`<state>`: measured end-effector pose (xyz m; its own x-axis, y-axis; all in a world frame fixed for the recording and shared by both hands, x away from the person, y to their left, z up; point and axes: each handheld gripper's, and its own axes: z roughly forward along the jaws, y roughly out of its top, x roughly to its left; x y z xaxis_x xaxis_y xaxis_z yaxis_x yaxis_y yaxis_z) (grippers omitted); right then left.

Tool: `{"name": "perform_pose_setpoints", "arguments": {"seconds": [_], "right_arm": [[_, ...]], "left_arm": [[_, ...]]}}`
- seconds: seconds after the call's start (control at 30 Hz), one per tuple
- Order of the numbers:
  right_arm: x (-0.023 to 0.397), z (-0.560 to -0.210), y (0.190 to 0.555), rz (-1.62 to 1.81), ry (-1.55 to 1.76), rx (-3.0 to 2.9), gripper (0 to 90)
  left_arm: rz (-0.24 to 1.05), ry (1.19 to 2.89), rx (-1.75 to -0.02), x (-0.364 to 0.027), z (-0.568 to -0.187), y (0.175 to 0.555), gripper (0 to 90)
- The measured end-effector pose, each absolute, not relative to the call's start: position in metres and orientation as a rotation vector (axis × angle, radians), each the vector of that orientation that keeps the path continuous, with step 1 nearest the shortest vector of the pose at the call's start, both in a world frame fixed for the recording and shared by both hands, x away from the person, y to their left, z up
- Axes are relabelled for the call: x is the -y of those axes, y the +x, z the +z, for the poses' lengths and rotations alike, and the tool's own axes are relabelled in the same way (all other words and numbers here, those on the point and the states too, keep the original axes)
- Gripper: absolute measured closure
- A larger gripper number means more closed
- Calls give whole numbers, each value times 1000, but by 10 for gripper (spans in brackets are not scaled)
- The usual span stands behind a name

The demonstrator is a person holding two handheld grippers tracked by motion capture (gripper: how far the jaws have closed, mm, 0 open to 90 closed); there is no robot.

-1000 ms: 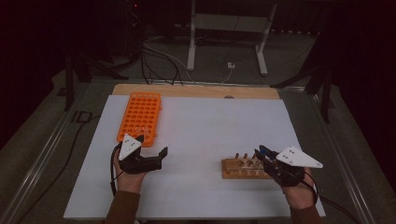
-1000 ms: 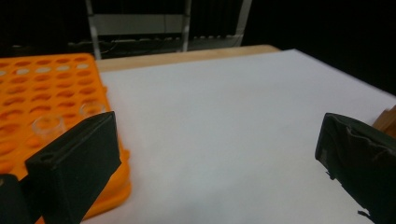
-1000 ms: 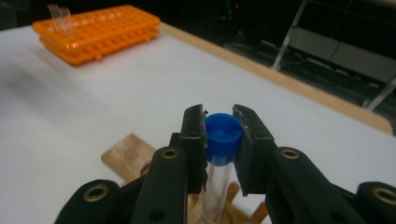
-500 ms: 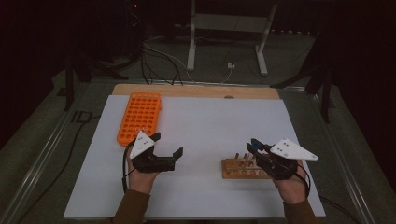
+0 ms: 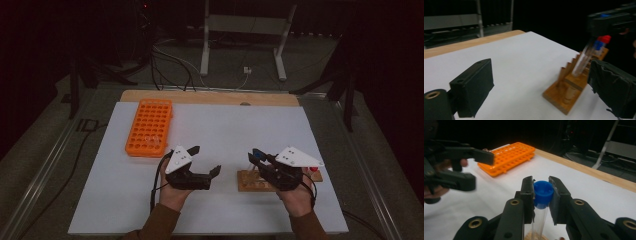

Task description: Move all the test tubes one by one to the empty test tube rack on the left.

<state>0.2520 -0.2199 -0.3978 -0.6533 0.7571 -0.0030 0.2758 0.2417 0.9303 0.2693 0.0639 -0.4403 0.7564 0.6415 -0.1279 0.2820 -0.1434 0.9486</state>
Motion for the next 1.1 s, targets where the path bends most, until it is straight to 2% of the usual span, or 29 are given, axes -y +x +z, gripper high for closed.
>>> {"name": "perform_pose_setpoints", "arguments": {"seconds": [0.17,0.27,0.4,0.63,0.9,1.07,1.1], "right_arm": [[208,-398,252,1449,926,-2088,750],[199,-399,251,1456,908,-2106,750],[192,-401,251,1467,904,-2122,750],[185,-403,250,1481,889,-2144,750],[182,-404,249,1490,884,-2165,750],[184,-404,248,1505,878,-2173,740],[184,-403,248,1508,868,-2175,695]], "left_arm": [[319,1772,-665,-47,-441,268,163],[309,1809,-637,-35,-441,267,170],[301,1829,-629,-24,-442,264,232],[239,1832,-558,-18,-444,262,508],[230,1838,-535,-19,-444,261,756],[244,1849,-513,-19,-443,258,776],[246,1846,-517,-19,-443,258,777]]}}
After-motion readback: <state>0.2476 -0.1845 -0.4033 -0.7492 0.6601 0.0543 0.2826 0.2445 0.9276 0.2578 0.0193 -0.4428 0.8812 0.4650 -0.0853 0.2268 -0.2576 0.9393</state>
